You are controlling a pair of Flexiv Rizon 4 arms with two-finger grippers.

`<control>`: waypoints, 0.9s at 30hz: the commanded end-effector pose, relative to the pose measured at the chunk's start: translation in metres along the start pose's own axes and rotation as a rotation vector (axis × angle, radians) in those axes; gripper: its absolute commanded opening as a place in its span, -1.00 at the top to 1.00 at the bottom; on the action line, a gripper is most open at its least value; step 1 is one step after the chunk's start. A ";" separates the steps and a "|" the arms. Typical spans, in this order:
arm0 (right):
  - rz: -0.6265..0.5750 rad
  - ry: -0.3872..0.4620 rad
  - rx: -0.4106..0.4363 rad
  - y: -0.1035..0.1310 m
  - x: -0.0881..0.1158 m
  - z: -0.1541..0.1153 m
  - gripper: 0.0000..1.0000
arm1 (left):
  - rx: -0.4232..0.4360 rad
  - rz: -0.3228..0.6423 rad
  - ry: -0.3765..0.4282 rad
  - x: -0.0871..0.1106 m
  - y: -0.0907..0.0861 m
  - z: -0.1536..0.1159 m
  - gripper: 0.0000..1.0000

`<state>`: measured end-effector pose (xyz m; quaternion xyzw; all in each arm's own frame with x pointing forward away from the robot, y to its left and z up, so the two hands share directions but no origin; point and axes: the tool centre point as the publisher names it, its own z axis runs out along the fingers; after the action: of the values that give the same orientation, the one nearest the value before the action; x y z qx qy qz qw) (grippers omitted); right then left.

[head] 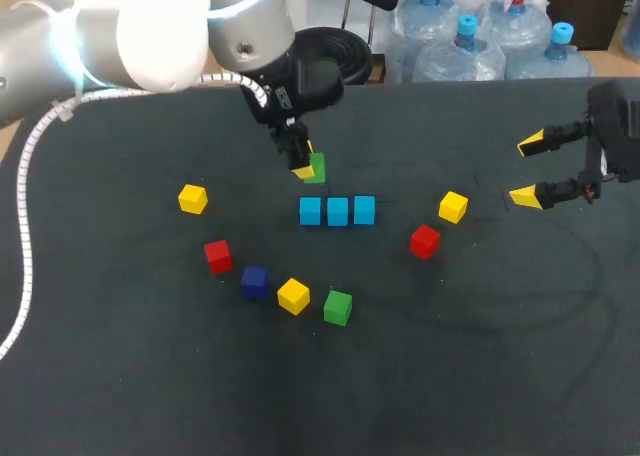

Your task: Place the blue cubes, place green cubes on the blue cubes, place the yellow cubes on the green cubes, then place the red cubes on the yellow cubes, and place purple cube on the red cubes.

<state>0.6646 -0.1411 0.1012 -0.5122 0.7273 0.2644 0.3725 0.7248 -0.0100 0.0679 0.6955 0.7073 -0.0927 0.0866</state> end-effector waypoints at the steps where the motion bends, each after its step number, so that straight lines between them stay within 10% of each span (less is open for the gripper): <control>1: -0.001 -0.002 0.000 0.000 0.000 0.001 -1.00 | -0.005 -0.010 -0.008 -0.001 -0.005 0.010 1.00; 27: -0.001 -0.002 0.000 0.000 0.000 0.001 -1.00 | 0.021 -0.047 -0.011 -0.002 -0.013 0.032 1.00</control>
<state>0.6646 -0.1411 0.1012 -0.5122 0.7273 0.2644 0.3725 0.7103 -0.0181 0.0389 0.6786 0.7222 -0.1063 0.0819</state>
